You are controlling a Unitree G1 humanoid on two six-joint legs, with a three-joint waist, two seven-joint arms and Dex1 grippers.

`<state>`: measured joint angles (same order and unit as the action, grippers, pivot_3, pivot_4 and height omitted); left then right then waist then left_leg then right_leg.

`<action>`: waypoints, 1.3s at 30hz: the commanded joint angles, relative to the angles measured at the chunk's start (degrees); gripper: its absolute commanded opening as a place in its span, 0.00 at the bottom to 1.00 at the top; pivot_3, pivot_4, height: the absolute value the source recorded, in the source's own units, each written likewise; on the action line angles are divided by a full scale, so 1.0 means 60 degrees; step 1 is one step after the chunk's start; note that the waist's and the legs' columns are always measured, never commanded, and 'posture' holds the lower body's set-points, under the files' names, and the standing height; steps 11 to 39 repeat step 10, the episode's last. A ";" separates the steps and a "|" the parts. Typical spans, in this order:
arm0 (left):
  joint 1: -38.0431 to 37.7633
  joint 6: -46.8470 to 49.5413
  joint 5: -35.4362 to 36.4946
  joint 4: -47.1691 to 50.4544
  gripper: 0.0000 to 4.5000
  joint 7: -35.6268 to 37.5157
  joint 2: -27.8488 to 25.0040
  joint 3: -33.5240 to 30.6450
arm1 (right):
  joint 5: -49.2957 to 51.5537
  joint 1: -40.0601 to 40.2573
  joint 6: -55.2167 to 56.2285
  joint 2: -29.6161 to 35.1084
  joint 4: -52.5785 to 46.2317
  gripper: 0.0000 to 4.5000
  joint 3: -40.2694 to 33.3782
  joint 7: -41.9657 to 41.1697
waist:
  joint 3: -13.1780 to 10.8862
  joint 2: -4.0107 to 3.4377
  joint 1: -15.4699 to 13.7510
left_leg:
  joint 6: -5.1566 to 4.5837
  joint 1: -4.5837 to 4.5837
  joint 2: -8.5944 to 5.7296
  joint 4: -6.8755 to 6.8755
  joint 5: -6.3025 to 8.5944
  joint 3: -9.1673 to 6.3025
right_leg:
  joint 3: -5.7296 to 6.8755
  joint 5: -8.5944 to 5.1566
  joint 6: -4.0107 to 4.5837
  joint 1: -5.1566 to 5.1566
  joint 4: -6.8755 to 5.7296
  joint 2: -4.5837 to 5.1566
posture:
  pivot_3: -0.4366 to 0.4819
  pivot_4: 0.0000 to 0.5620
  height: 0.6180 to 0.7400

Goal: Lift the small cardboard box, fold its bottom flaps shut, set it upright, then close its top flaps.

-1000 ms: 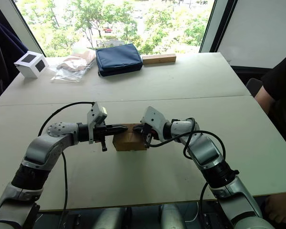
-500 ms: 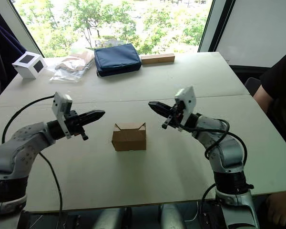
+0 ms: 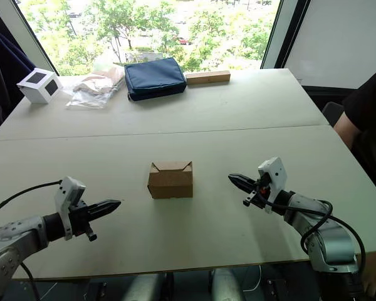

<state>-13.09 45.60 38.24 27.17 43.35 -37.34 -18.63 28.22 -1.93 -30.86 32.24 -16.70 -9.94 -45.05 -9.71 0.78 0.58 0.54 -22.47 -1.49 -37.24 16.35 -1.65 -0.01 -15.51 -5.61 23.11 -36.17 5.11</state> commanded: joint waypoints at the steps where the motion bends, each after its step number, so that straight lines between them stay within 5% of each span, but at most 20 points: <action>1: -0.0197 -0.0184 0.0321 0.0293 0.00 -0.0081 0.0133 -0.0351 | 0.0117 0.0062 0.0160 0.0171 0.0008 0.00 -0.0263 -0.0073 | 0.0000 0.0000 -0.0009 | 0.0000 -0.0001 0.0000 0.0000 0.0000 0.0000 | 0.0003 0.0000 0.0000 0.0000 0.0001 0.0000 | 0.48 0.27 0.98; 39: 0.0020 -0.0237 0.0512 -0.0042 0.00 -0.0233 0.0341 -0.0227 | 0.0091 -0.0062 0.0228 0.0385 0.0311 0.00 -0.0178 -0.0158 | 0.0001 -0.0001 -0.0023 | 0.0003 0.0000 0.0000 -0.0004 -0.0002 0.0000 | 0.0003 -0.0001 0.0003 -0.0004 0.0003 -0.0001 | 0.48 0.27 0.98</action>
